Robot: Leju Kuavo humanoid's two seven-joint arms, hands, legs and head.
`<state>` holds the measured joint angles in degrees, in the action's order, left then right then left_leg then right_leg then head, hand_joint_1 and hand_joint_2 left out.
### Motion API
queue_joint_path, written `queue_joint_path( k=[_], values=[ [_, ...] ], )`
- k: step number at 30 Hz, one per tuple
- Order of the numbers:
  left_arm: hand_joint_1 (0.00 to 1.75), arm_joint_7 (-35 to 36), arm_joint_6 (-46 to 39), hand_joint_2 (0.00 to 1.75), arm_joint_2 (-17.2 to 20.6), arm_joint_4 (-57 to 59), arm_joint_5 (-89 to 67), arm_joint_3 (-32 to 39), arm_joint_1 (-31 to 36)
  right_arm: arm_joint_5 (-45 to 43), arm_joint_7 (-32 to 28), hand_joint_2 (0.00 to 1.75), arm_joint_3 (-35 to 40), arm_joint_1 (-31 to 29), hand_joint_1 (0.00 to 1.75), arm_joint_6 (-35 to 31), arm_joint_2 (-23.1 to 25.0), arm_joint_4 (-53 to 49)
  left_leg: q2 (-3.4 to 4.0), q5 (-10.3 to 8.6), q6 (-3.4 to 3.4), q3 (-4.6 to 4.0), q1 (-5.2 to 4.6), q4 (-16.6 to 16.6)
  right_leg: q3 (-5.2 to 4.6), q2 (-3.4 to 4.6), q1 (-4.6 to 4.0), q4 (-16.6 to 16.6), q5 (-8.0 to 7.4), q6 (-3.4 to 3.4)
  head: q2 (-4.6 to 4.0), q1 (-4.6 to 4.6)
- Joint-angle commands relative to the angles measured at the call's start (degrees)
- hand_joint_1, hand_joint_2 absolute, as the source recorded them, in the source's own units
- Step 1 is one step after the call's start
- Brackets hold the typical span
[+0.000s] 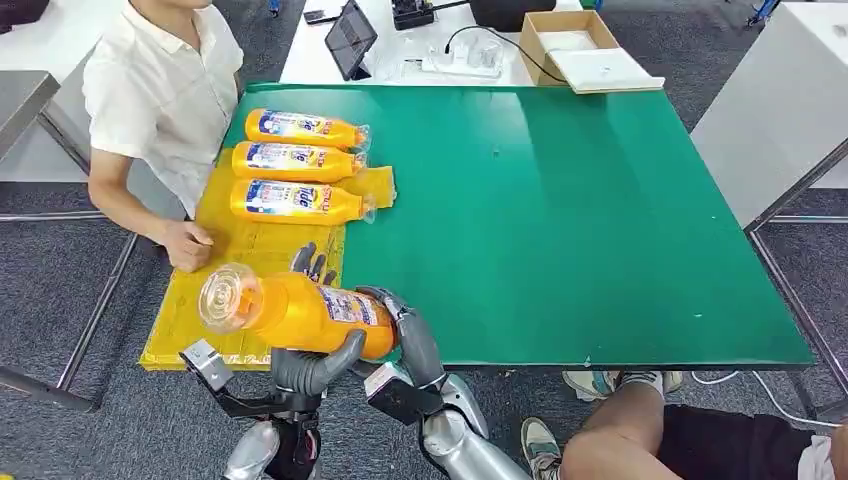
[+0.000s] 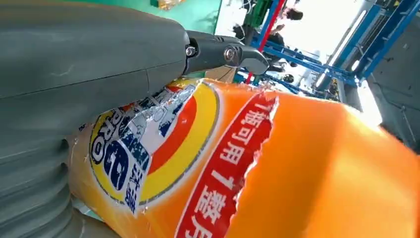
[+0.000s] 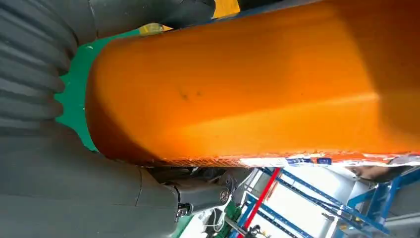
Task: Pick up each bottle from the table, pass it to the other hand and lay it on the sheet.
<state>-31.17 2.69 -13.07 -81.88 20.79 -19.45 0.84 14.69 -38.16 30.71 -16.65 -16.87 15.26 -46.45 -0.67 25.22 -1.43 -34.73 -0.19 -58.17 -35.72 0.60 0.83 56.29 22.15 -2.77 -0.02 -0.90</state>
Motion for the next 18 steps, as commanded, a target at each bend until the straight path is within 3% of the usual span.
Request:
queue_joint_path(
  k=[1, 7, 8, 9, 10, 11, 18],
  values=[
    [1.75, 0.4, 1.3, 1.75, 1.8, 2.1, -0.4, -1.9, 2.8, -0.7, -1.8, 1.75, 2.9, -1.1, 1.75, 1.0, -0.4, 6.4, -0.04, 0.07, 0.1, 0.31, 0.06, 0.1, 0.34, -0.13, -0.08, -0.1, 0.11, 0.12, 0.0, 0.0],
    [1.75, 1.2, 3.3, 1.75, 2.0, 3.0, 1.0, -1.9, 3.1, -1.7, -1.8, 1.75, 3.2, -0.9, 1.75, 2.4, -0.6, 6.8, -0.05, 0.01, 0.05, 0.14, 0.01, 0.1, 0.14, -0.12, -0.02, 0.0, 0.05, 0.05, 0.0, 0.0],
    [1.75, 1.3, 3.5, 1.75, 2.0, 3.0, 1.1, -1.9, 3.0, -1.8, -1.8, 1.75, 3.1, -0.9, 1.4, 2.4, -0.6, 6.8, -0.06, 0.05, 0.08, 0.25, 0.05, 0.1, 0.27, -0.15, -0.07, -0.1, 0.08, 0.09, 0.0, -0.02],
    [1.75, 1.6, 4.0, 1.75, 2.1, 3.0, 1.6, -1.7, 2.9, -2.2, -1.8, 1.75, 2.9, -0.9, 0.14, 2.9, -0.5, 7.5, -0.05, 0.02, 0.06, 0.19, 0.02, 0.1, 0.19, -0.12, -0.04, -0.1, 0.06, 0.07, 0.0, 0.0],
    [1.75, 2.2, 4.6, 1.75, 2.3, 3.0, 2.1, -1.5, 2.7, -2.3, -1.8, 1.75, 2.9, -0.8, 0.0, 3.5, -0.6, 7.7, -0.04, 0.01, 0.05, 0.15, 0.02, 0.1, 0.15, -0.1, -0.03, -0.1, 0.04, 0.05, 0.0, 0.0],
    [1.75, 2.4, 4.9, 1.75, 2.4, 3.0, 2.3, -1.4, 2.5, -2.2, -1.8, 0.0, 3.0, -0.7, 0.0, 3.5, -0.8, 7.6, -0.05, 0.05, 0.08, 0.29, 0.05, 0.1, 0.3, -0.15, -0.07, -0.1, 0.09, 0.1, 0.0, -0.04],
    [1.75, 2.8, 6.7, 1.75, 3.0, 0.6, 2.2, 0.4, 0.6, -1.0, -1.8, 0.0, 2.4, 0.1, 0.0, 3.5, -2.0, 6.3, -0.01, 0.05, 0.06, 0.19, 0.03, 0.1, 0.19, -0.09, -0.04, -0.1, 0.07, 0.07, 0.0, 0.0]
  ],
)
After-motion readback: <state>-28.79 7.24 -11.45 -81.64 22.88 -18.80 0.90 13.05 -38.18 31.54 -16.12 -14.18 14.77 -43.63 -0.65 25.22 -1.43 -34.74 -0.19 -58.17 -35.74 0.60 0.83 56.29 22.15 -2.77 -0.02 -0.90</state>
